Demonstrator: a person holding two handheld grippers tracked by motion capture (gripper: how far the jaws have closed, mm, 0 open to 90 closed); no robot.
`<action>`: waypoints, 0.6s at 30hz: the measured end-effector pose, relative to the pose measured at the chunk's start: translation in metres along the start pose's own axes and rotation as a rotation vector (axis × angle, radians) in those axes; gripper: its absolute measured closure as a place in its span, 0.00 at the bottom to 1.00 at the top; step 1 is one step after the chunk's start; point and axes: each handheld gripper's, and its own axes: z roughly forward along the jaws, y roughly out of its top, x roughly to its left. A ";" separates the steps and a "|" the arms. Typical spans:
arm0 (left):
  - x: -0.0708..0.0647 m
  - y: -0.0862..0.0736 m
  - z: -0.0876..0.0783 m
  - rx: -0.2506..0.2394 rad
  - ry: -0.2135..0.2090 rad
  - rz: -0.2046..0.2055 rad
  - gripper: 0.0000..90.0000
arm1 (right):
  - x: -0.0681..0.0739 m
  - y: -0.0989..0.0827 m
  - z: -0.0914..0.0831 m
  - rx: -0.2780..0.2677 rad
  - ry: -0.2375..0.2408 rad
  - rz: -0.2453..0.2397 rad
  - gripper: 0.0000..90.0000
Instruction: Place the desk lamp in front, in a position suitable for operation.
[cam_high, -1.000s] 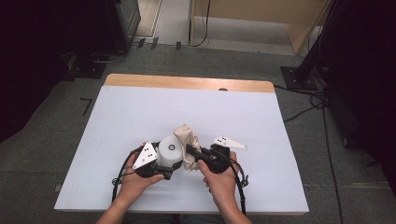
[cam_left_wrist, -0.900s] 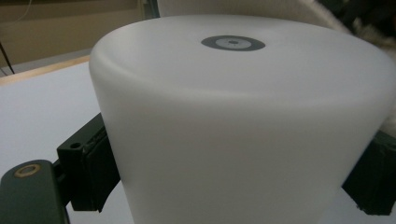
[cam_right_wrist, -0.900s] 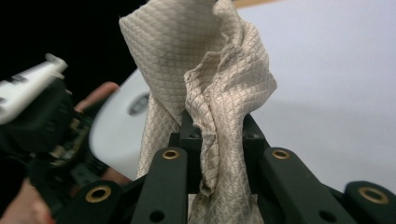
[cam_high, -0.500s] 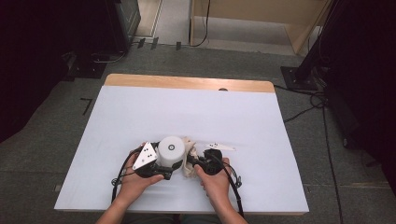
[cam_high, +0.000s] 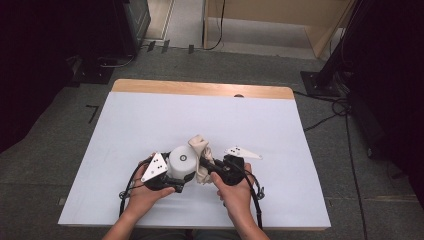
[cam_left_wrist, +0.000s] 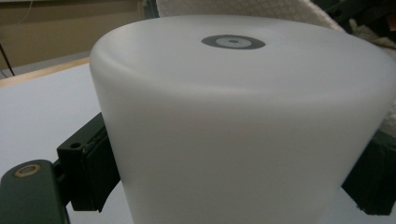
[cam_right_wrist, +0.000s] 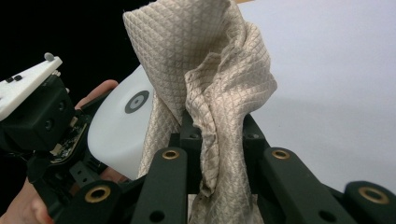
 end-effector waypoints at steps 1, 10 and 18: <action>0.000 0.000 0.000 0.001 0.000 0.002 0.09 | -0.002 -0.001 0.001 0.004 0.002 0.009 0.86; 0.000 0.000 0.000 0.001 0.001 0.003 0.09 | -0.034 -0.027 0.031 0.138 -0.022 0.097 0.86; -0.007 0.001 -0.001 -0.007 0.065 0.001 0.09 | -0.040 -0.030 0.035 0.153 -0.030 0.108 0.85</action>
